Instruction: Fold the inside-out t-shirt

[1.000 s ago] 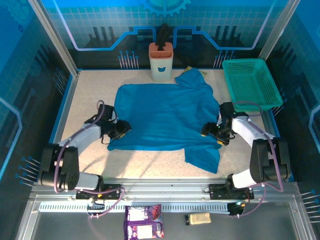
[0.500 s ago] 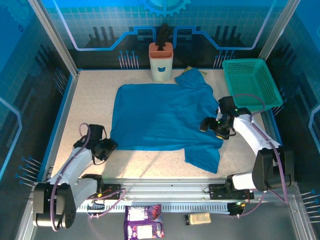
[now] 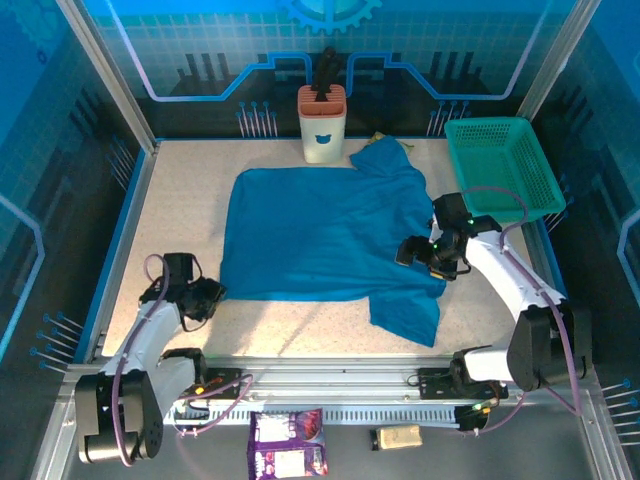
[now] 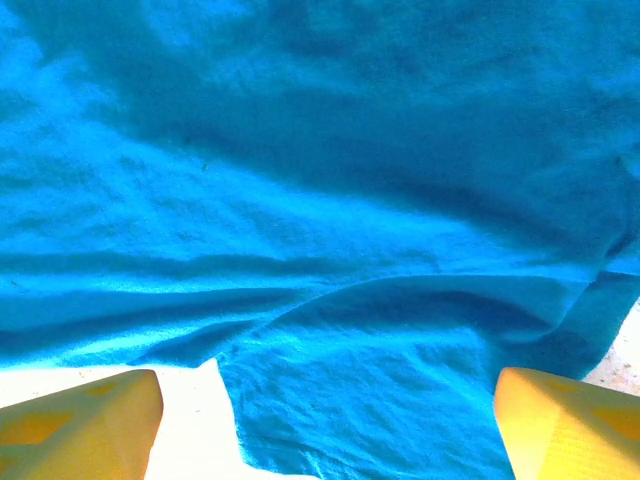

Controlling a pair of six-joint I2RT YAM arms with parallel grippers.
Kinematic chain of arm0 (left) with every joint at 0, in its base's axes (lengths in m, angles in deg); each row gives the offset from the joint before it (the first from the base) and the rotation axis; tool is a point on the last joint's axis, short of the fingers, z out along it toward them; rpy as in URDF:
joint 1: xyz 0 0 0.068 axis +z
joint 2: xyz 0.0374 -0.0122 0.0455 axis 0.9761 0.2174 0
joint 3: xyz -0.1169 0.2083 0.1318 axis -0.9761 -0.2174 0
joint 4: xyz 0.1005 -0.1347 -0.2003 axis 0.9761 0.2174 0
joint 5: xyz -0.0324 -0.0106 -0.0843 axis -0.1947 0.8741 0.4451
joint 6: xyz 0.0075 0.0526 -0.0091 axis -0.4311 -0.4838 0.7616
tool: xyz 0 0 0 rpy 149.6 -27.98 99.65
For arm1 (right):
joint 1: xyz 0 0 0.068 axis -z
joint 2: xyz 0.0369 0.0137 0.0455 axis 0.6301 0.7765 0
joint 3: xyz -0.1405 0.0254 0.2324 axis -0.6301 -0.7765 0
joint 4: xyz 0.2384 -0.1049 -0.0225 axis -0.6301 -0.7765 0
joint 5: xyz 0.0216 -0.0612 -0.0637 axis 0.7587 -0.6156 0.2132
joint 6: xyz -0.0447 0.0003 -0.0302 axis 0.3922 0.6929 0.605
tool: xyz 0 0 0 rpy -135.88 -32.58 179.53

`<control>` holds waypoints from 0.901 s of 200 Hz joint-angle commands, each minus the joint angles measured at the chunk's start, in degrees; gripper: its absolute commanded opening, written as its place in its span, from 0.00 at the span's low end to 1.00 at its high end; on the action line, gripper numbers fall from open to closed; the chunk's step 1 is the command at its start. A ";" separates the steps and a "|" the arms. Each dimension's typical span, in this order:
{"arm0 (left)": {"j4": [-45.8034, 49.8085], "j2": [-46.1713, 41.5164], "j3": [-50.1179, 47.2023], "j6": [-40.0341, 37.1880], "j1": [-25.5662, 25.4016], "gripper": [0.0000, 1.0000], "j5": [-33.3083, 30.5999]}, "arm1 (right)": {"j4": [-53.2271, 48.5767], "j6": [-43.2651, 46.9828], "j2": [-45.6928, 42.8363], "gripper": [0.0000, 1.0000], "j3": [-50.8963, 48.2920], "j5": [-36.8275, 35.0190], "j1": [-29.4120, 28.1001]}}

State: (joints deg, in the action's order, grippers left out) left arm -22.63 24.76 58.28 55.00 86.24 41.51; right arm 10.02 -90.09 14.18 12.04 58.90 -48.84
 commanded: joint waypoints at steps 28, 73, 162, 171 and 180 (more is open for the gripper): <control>-1.90 0.93 -0.73 -2.33 2.35 0.21 3.62 | -4.65 -1.63 -4.37 0.87 0.64 -2.47 -1.67; -2.17 1.20 -0.91 -3.10 2.40 0.03 4.63 | -7.60 -4.23 -8.44 0.85 -3.03 -3.99 -2.66; -2.69 1.03 -1.56 -3.21 2.45 0.00 5.25 | -7.59 -25.87 -15.83 0.50 -21.39 -8.93 -6.78; -2.90 1.11 -1.74 -3.08 2.45 0.00 5.25 | -6.18 -28.38 -15.98 0.46 -22.75 -8.29 -6.89; -2.98 1.28 -1.78 -3.07 2.45 0.00 5.36 | -6.36 -30.73 -15.69 0.44 -22.66 -8.88 -7.30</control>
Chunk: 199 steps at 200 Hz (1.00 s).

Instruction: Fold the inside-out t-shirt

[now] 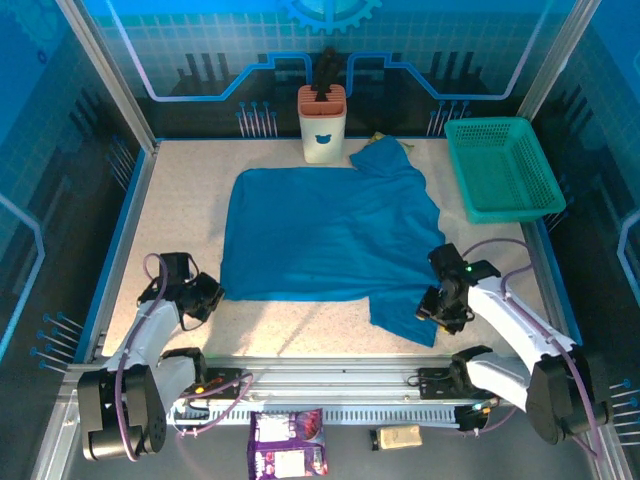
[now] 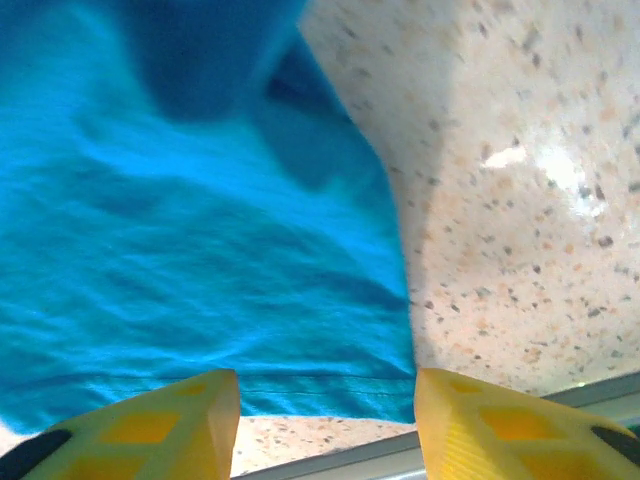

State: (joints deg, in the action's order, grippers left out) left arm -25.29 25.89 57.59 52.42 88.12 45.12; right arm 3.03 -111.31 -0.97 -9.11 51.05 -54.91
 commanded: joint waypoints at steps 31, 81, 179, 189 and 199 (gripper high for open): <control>-0.24 -0.02 -1.09 -0.15 0.59 0.00 1.73 | 0.34 -16.99 1.51 0.39 -1.21 -2.05 -1.87; -0.33 -0.20 -1.30 0.24 0.59 0.00 1.50 | 3.29 -32.49 -0.08 0.44 -5.92 -0.15 -6.41; -1.16 1.06 -1.16 0.16 0.84 0.00 1.70 | 3.53 -50.74 -7.03 0.41 -12.91 -3.77 -11.31; -1.30 1.12 -1.17 0.08 0.84 0.00 1.68 | 4.15 -50.71 -6.71 0.39 -13.03 -3.76 -11.28; -1.35 1.25 -1.00 0.09 0.92 0.00 1.77 | 4.30 -50.50 -6.16 0.32 -12.89 -3.76 -11.30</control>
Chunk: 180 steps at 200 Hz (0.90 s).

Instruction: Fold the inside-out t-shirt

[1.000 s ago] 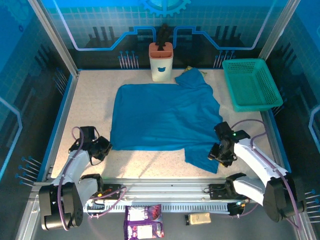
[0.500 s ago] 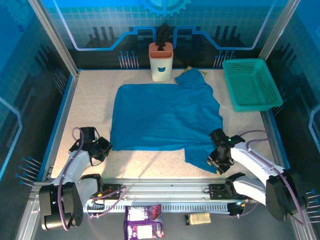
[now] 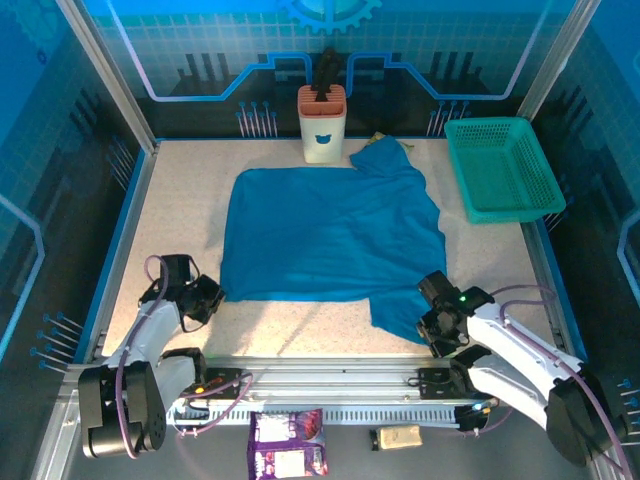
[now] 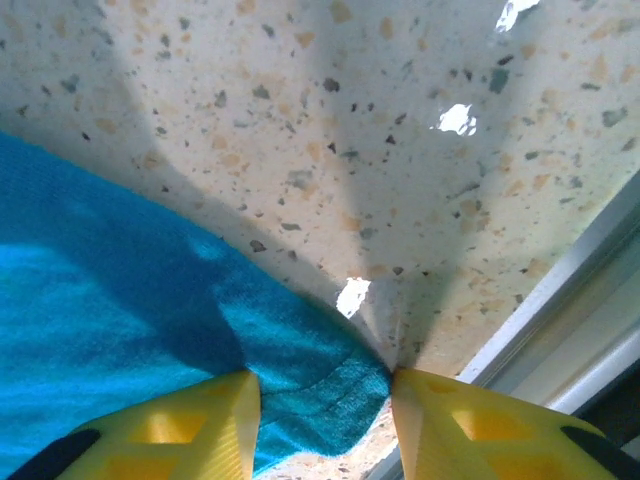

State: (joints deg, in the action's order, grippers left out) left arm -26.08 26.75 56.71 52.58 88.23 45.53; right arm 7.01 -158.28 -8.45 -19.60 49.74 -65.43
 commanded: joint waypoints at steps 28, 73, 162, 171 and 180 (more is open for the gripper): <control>0.45 -0.27 0.73 -0.07 0.90 0.00 1.75 | -0.48 -3.02 0.77 0.14 -1.22 -2.73 -0.79; 6.67 -5.76 4.71 -0.10 1.08 0.00 0.82 | -9.65 1.83 -7.99 0.00 6.25 -9.89 -0.70; 18.96 -17.78 9.47 0.05 1.08 0.00 -3.98 | -15.46 14.77 -25.66 0.00 12.41 -10.38 -0.56; 20.01 -18.82 10.03 0.27 1.08 0.00 -4.46 | -16.66 15.64 -25.92 0.00 13.74 -10.43 -0.57; 20.67 -19.77 10.54 0.36 1.08 0.00 -4.57 | -17.58 16.43 -25.91 0.00 15.06 -10.44 -0.59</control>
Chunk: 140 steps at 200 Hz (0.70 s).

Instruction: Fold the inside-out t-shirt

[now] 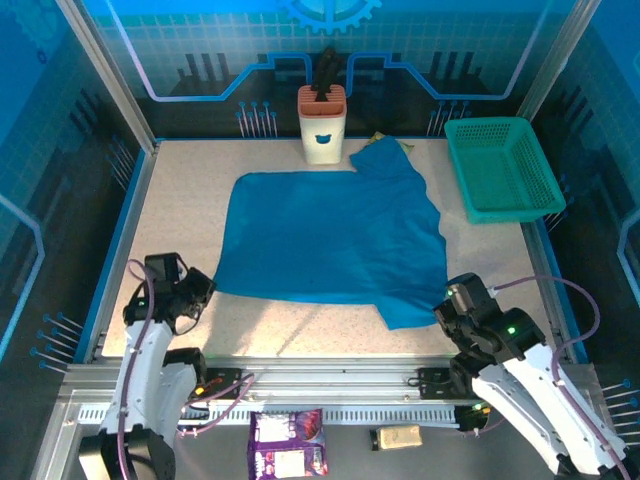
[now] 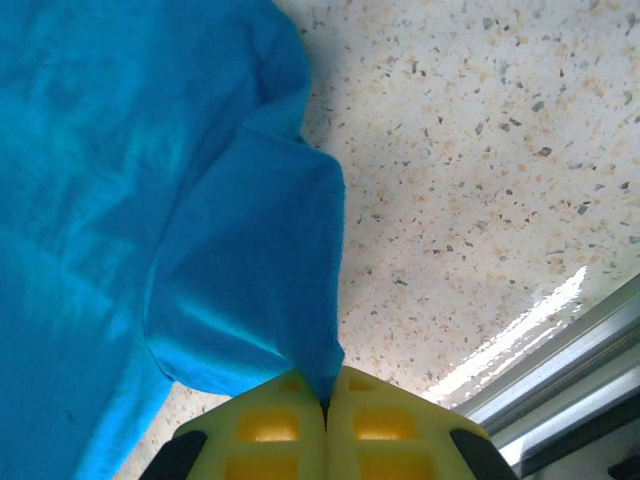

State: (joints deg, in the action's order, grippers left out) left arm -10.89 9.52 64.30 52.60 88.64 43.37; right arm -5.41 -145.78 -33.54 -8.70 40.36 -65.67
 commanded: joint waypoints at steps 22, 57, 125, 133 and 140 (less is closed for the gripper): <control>6.65 -3.75 4.23 0.53 0.66 0.00 -2.31 | -4.89 5.83 -0.15 0.00 6.78 -0.36 -0.45; 5.43 -2.43 6.33 -0.88 0.67 0.00 -1.42 | 0.88 13.02 5.11 0.00 11.07 -0.77 -0.45; -5.71 14.31 11.44 -6.48 0.58 0.00 3.42 | 17.81 32.63 26.64 0.00 20.41 2.69 3.72; -6.39 16.31 12.14 -7.29 0.56 0.00 3.24 | 19.54 34.30 28.88 0.00 21.16 4.32 5.43; -6.57 17.94 13.00 -8.17 0.58 0.00 3.01 | 21.42 35.70 30.74 0.00 21.53 5.95 7.08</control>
State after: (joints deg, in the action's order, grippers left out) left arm -13.56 23.42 73.63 48.69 88.64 45.12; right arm 8.30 -118.68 -7.40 9.84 42.64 -62.93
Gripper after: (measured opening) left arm 0.055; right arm 0.039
